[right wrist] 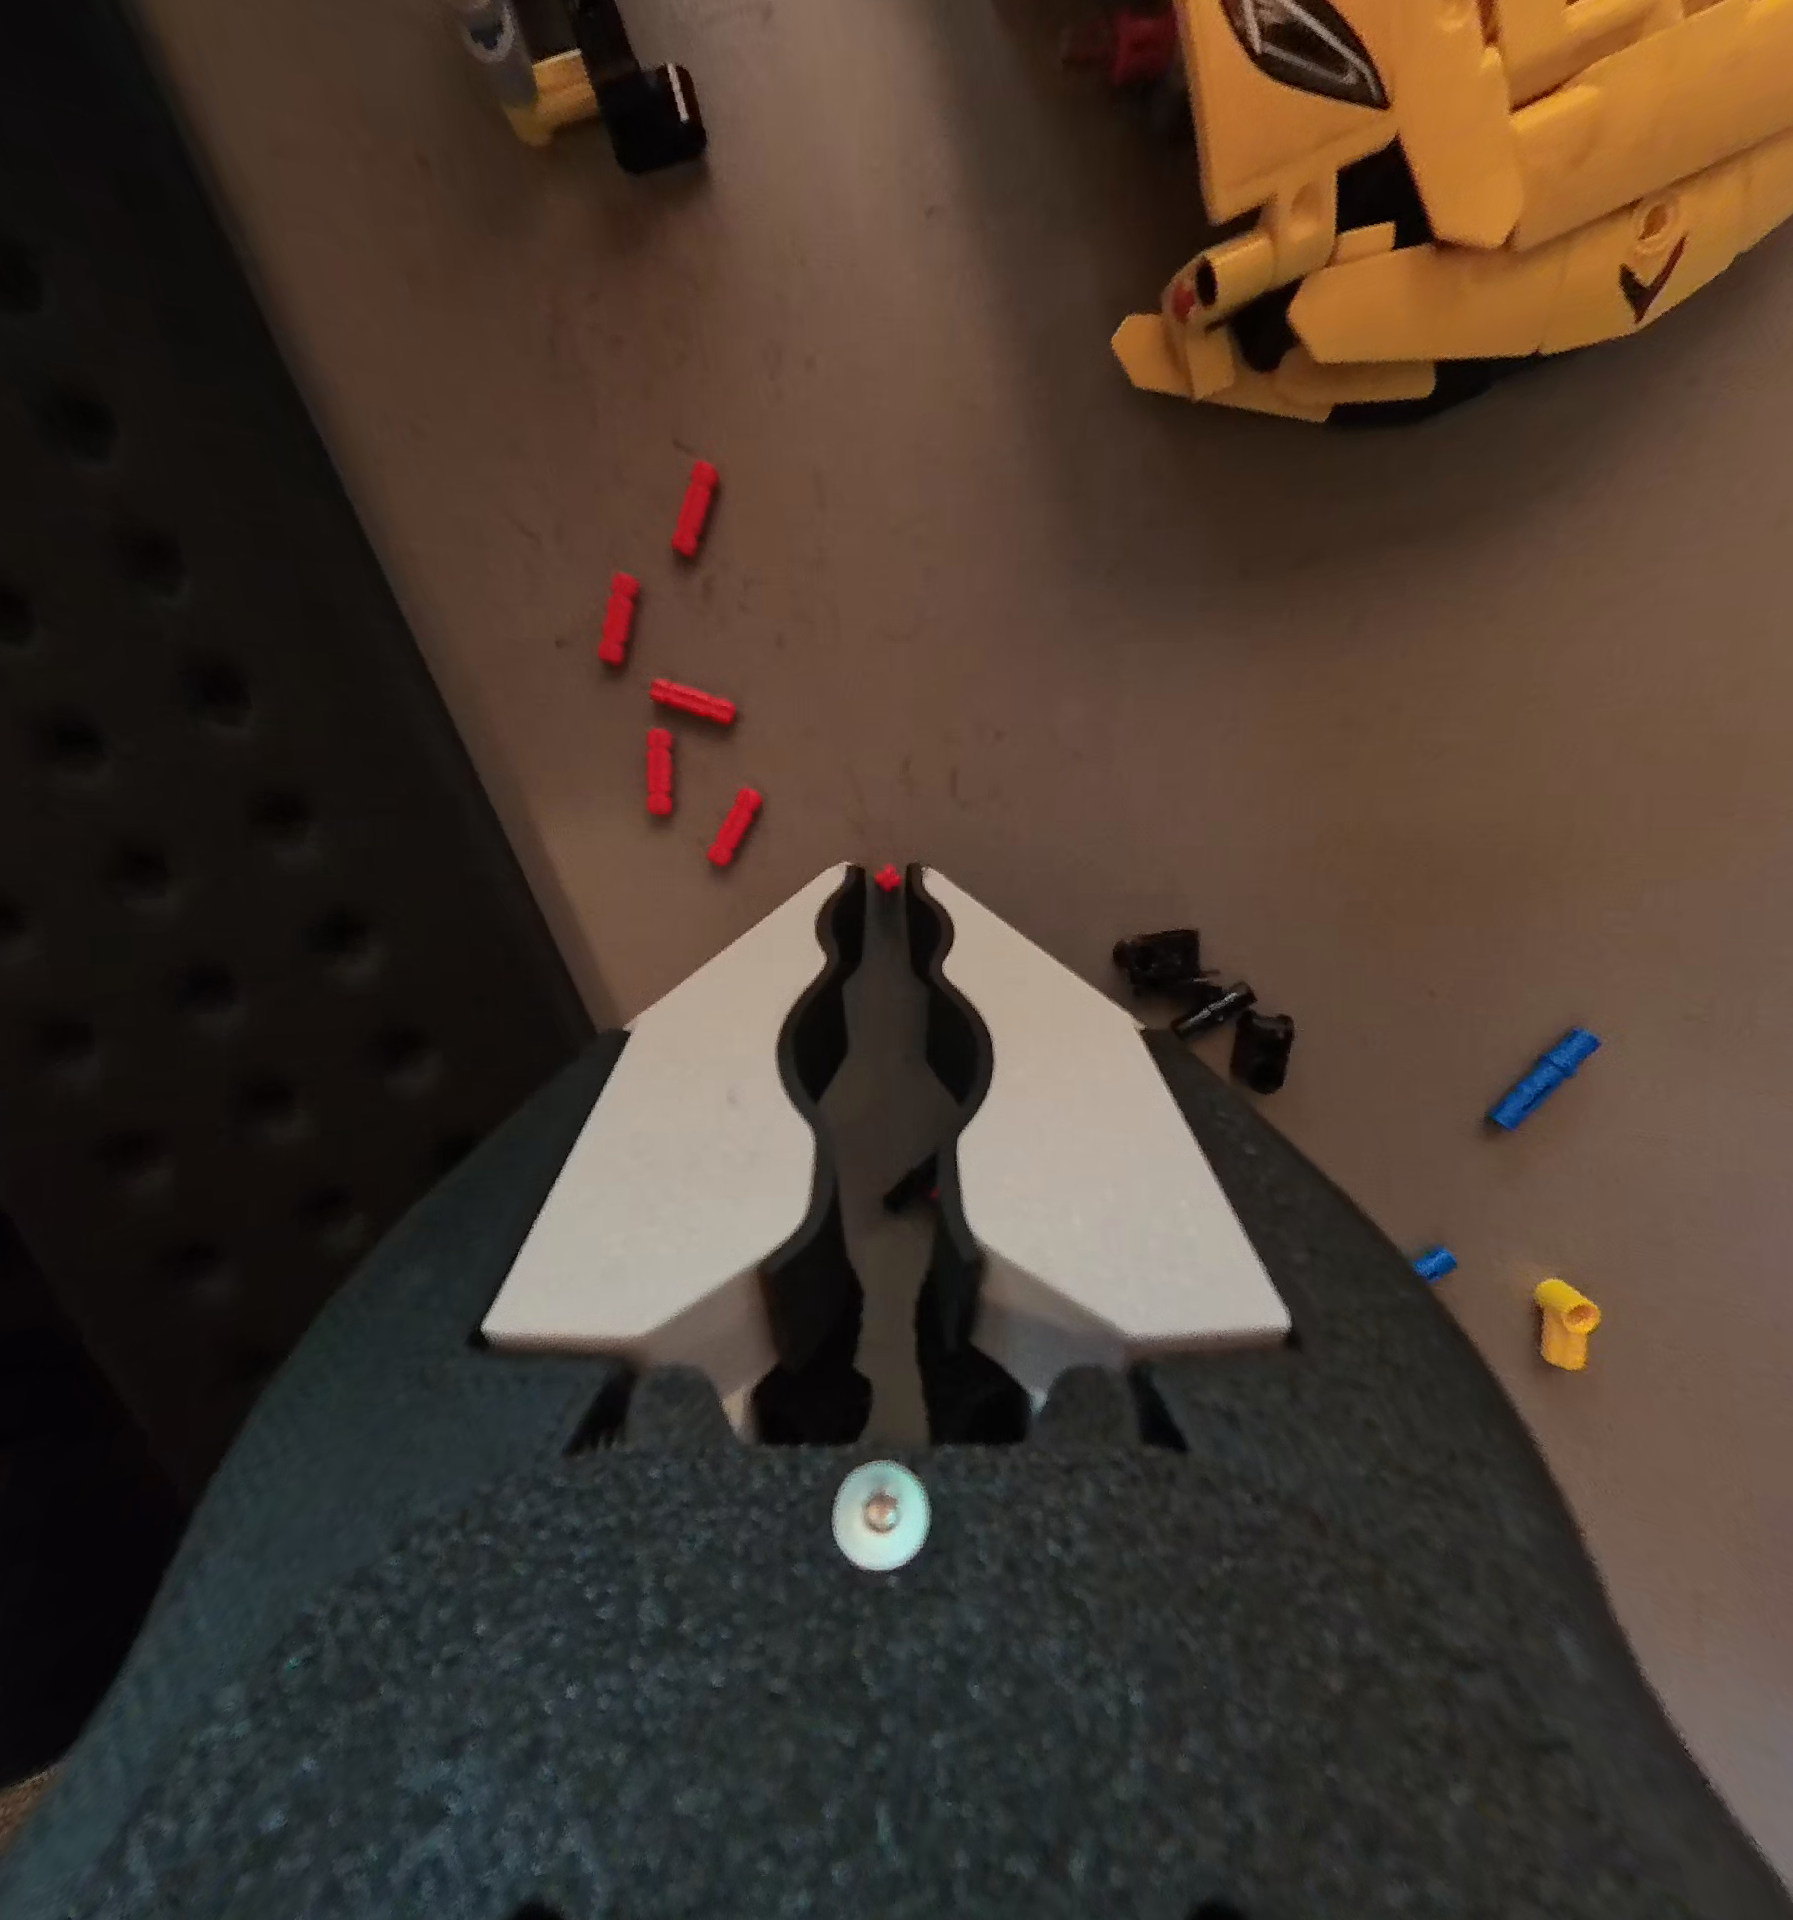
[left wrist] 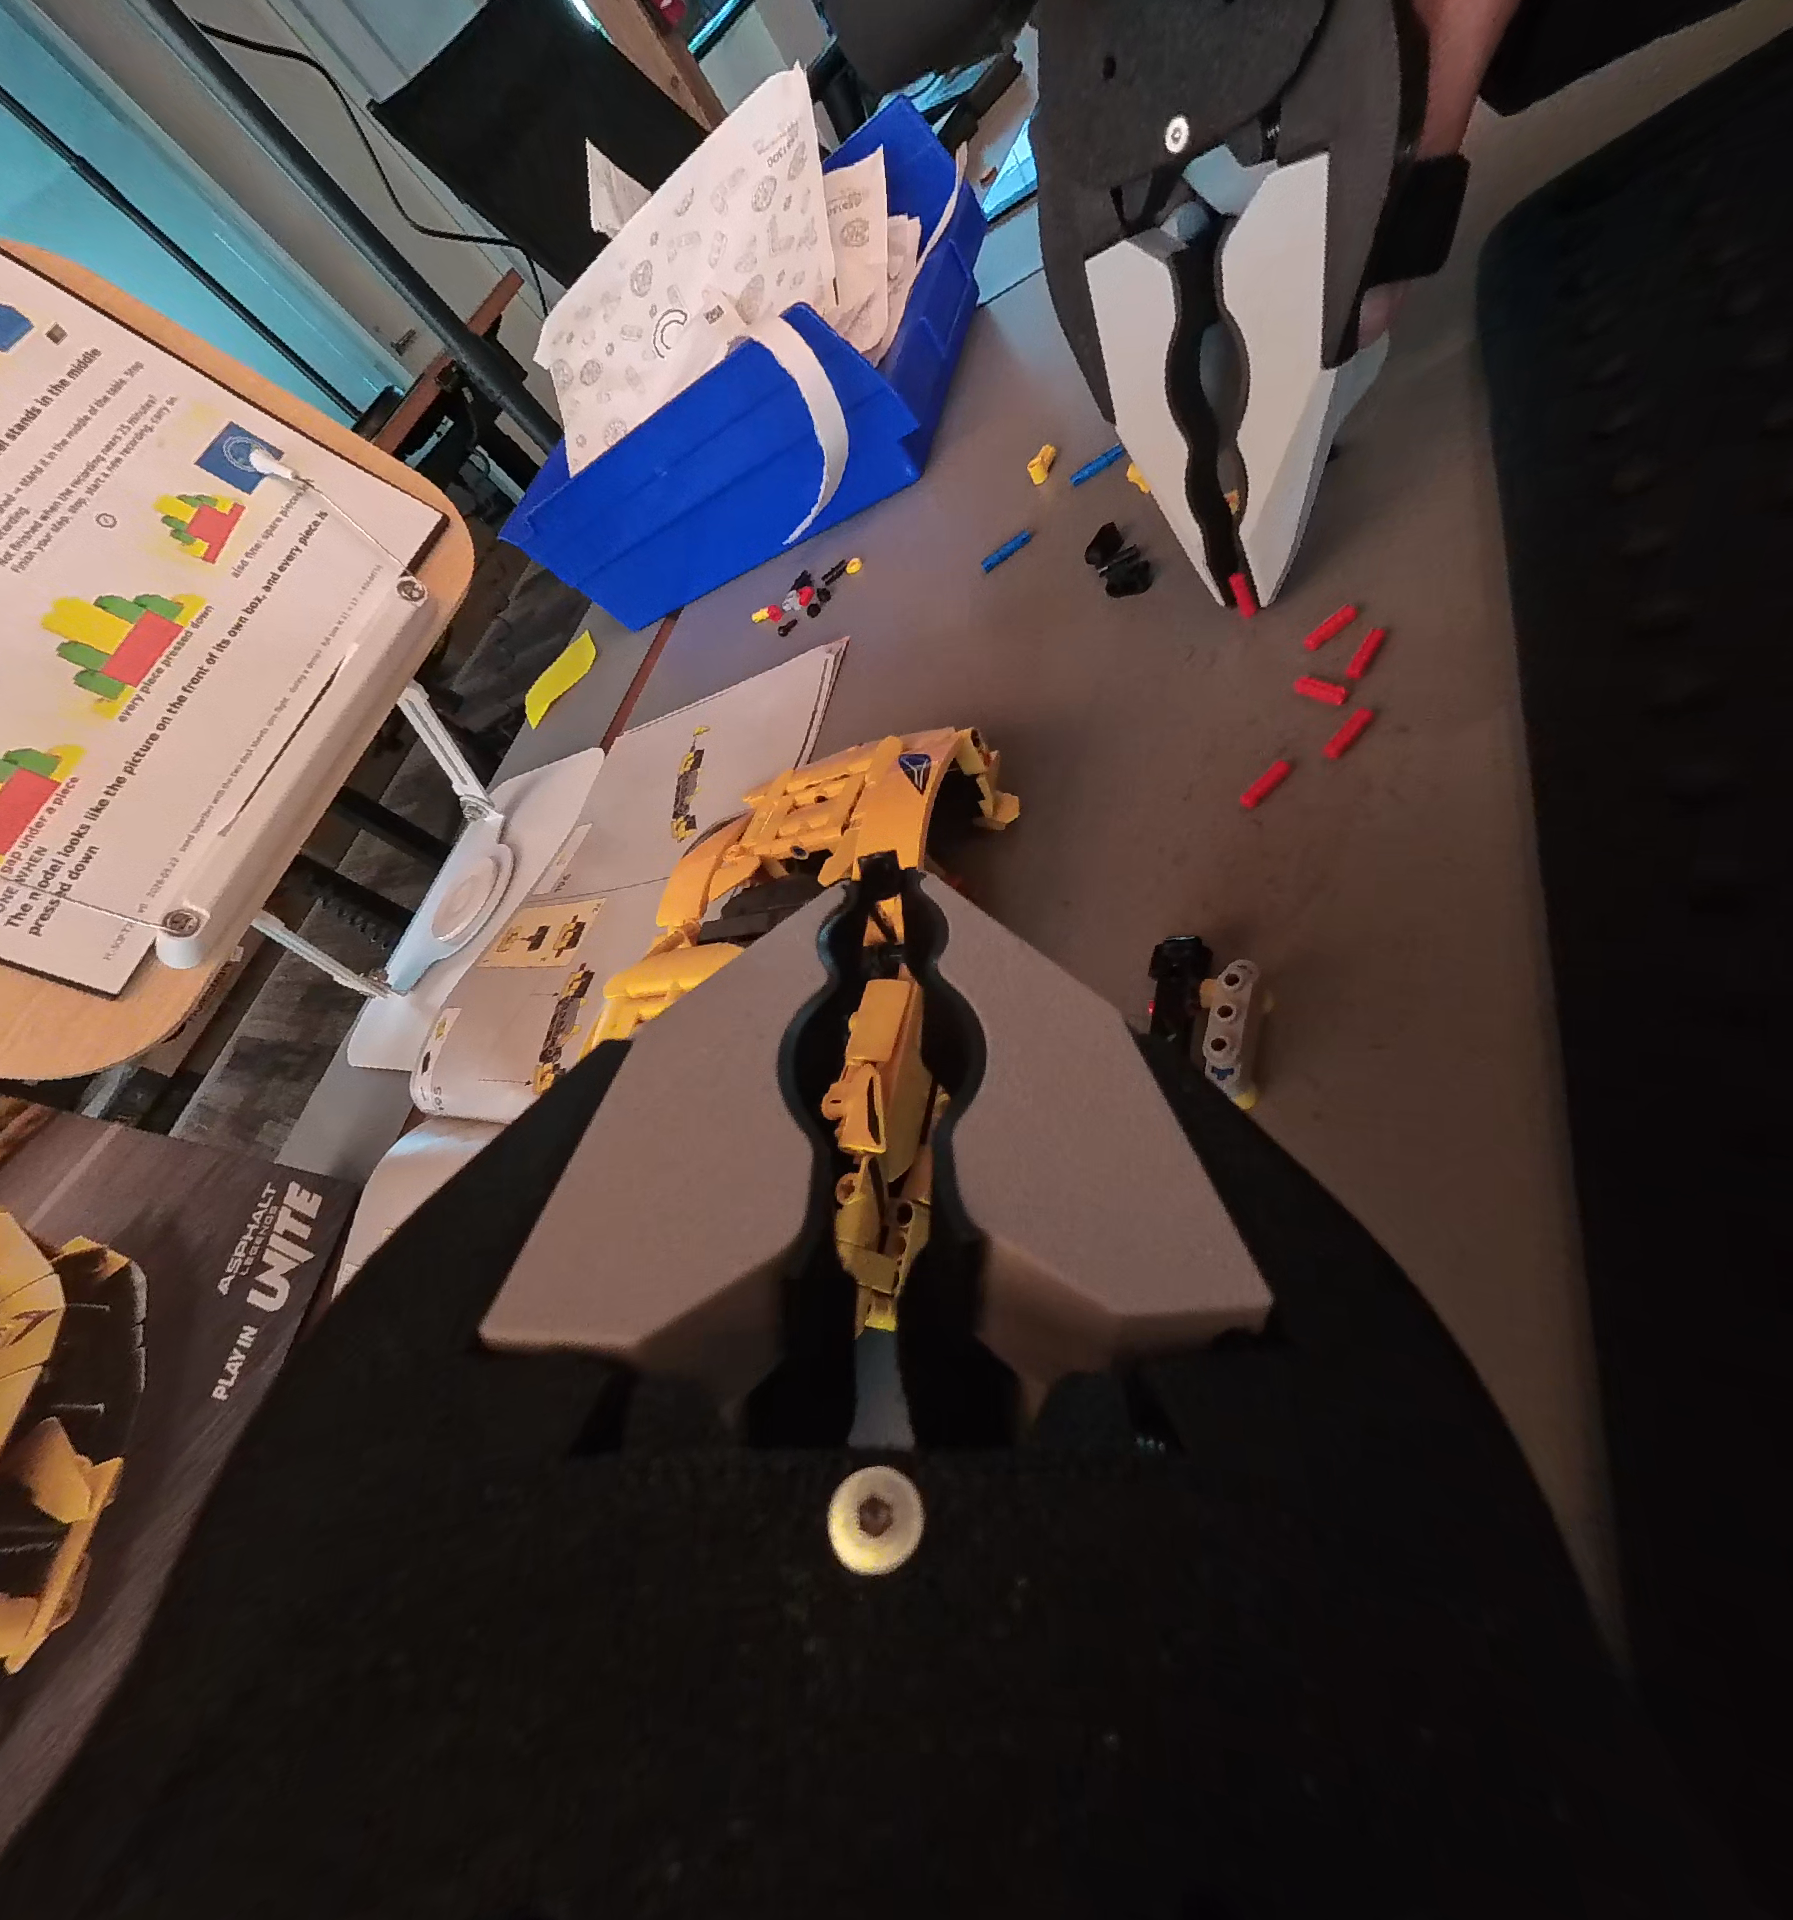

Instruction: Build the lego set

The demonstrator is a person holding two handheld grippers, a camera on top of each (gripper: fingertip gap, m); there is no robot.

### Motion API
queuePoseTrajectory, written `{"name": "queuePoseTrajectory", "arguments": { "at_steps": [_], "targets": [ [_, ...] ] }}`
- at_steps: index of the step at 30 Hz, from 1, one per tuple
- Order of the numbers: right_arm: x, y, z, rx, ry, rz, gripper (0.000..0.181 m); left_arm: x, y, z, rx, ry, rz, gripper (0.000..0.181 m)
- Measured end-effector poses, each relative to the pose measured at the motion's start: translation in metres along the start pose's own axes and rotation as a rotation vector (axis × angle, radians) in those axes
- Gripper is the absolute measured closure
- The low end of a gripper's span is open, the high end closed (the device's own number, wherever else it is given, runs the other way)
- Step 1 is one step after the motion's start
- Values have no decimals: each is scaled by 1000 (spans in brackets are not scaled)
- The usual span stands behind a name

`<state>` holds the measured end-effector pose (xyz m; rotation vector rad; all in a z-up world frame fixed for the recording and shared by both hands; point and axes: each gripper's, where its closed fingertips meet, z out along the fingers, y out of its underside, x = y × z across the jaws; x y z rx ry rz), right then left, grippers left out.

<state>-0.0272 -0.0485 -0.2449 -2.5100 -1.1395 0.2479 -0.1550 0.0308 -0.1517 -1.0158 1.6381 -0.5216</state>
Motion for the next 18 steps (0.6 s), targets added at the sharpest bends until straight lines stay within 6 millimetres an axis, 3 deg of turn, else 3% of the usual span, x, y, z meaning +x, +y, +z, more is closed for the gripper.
{"name": "queuePoseTrajectory", "arguments": {
  "at_steps": [7,10,12,16,18],
  "targets": [
    [2,-2,-3,10,13,-2,178,0,-1,-1,0,1,0,175],
    [1,-16,-12,91,20,-27,178,1,-4,-1,13,7,-3,175],
    [-3,-40,-26,226,14,-39,178,1,-9,-3,41,8,-10,175],
    [-26,-114,-63,659,-112,47,178,0,-29,-11,135,-12,1,176],
    [-33,-138,-70,797,-154,117,179,-1,-33,-13,153,-34,18,176]
  ]
}}
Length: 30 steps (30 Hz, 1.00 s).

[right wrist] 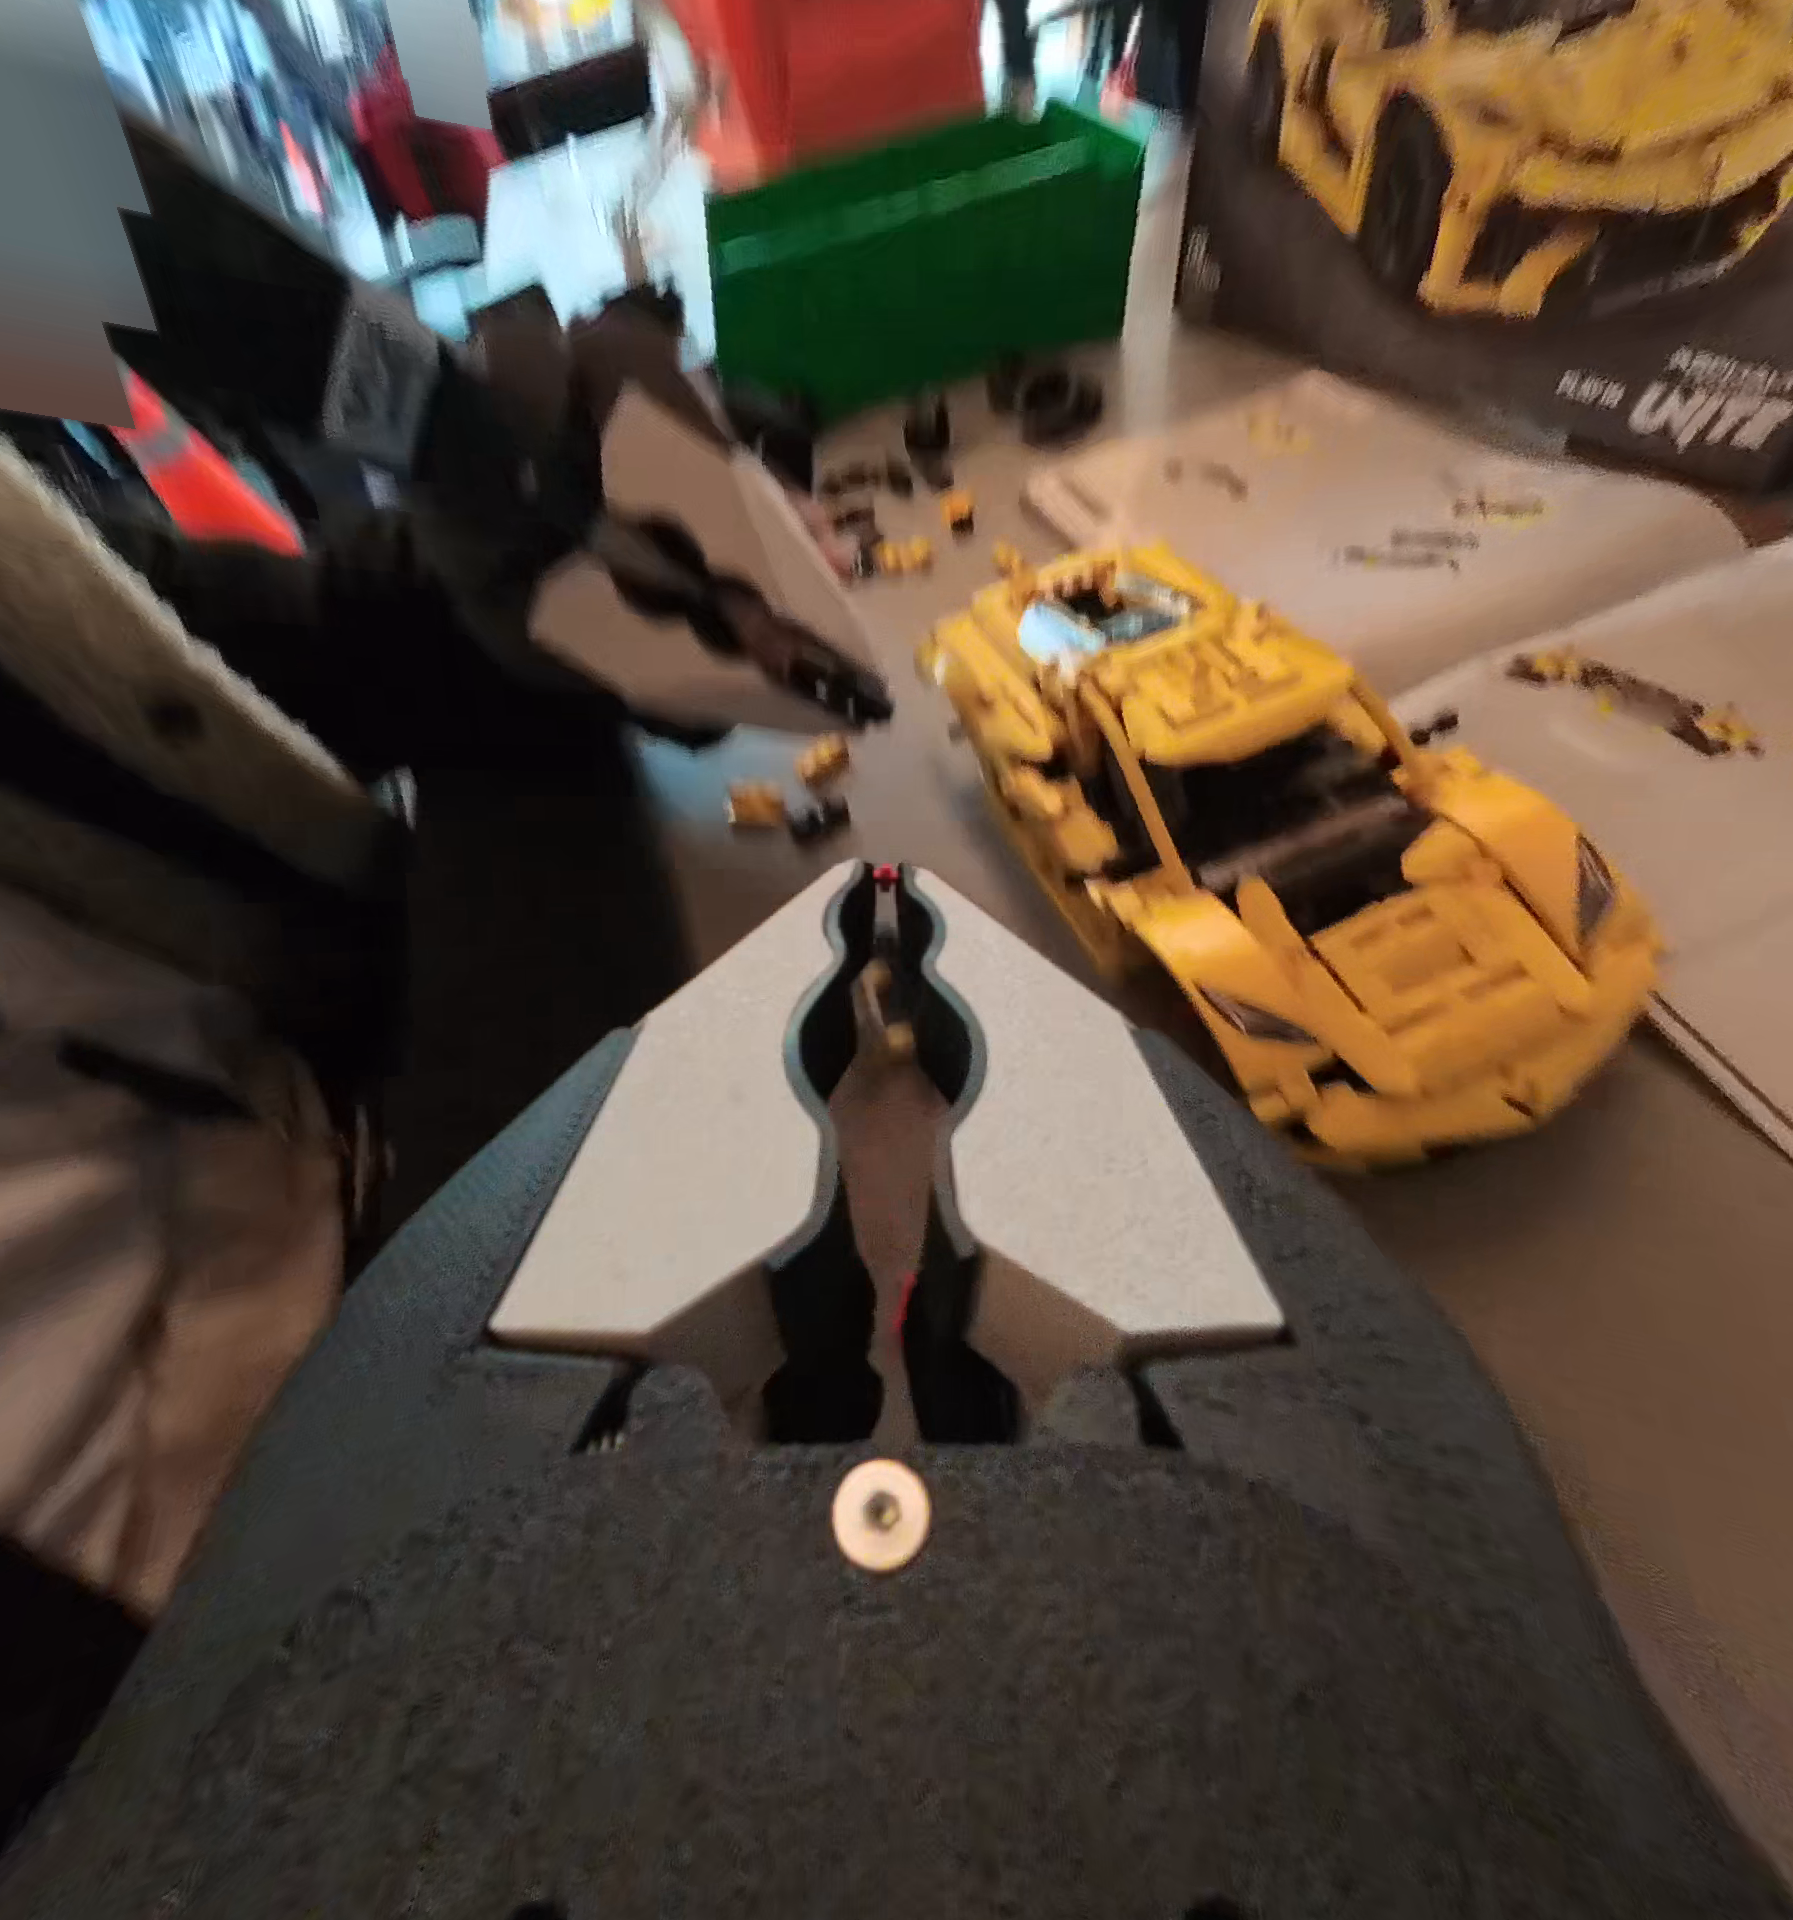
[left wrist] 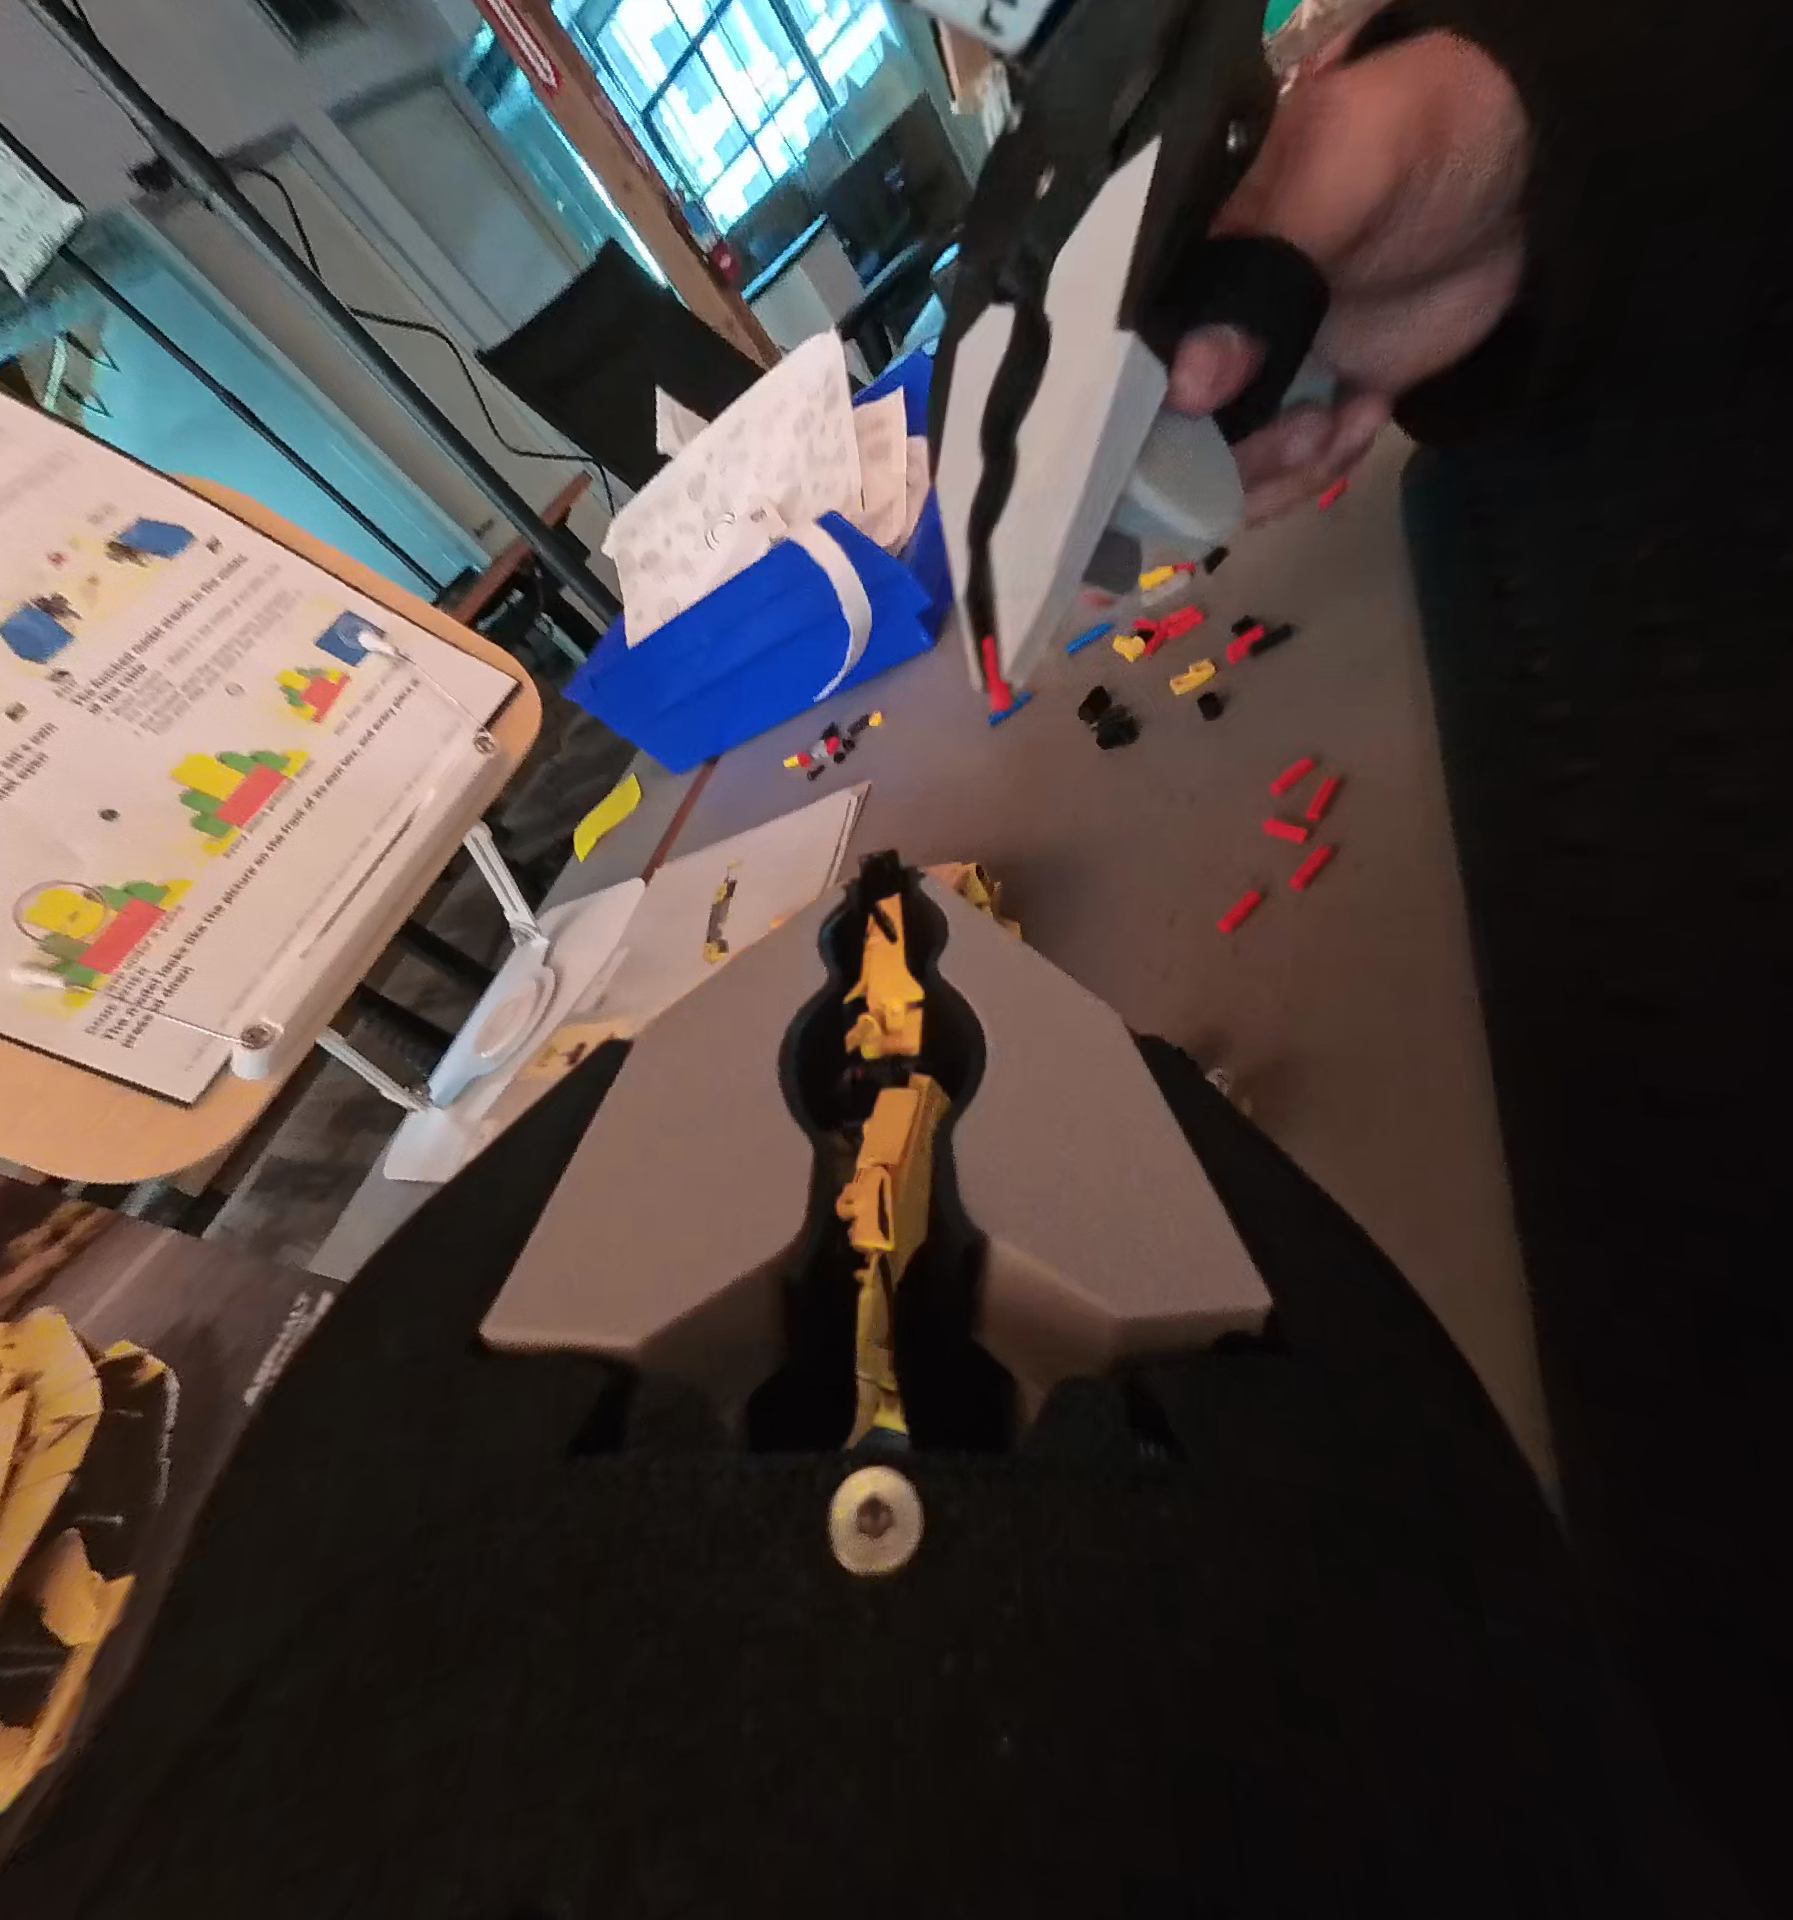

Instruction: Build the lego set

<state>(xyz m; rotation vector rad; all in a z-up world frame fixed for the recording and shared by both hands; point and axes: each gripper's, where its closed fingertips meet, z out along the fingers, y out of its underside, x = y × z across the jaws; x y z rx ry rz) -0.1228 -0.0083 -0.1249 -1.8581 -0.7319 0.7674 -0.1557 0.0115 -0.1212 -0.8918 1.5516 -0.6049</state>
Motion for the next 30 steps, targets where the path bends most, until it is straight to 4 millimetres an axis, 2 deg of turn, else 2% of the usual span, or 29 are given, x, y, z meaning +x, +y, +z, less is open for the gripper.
{"name": "queuePoseTrajectory", "arguments": {
  "at_steps": [3,6,9,22,30],
  "targets": [
    [-9,-22,17,163,20,52,178,0,-2,0,2,-7,-9,176],
    [-13,-23,32,144,94,-56,178,1,-3,-1,10,11,-33,176],
    [-11,-26,31,135,121,-75,178,4,-3,-1,5,20,-25,176],
    [-7,-14,42,87,109,-35,178,6,9,3,-63,8,24,176],
    [-6,-8,45,60,78,62,178,7,15,4,-124,-54,209,176]
  ]
}}
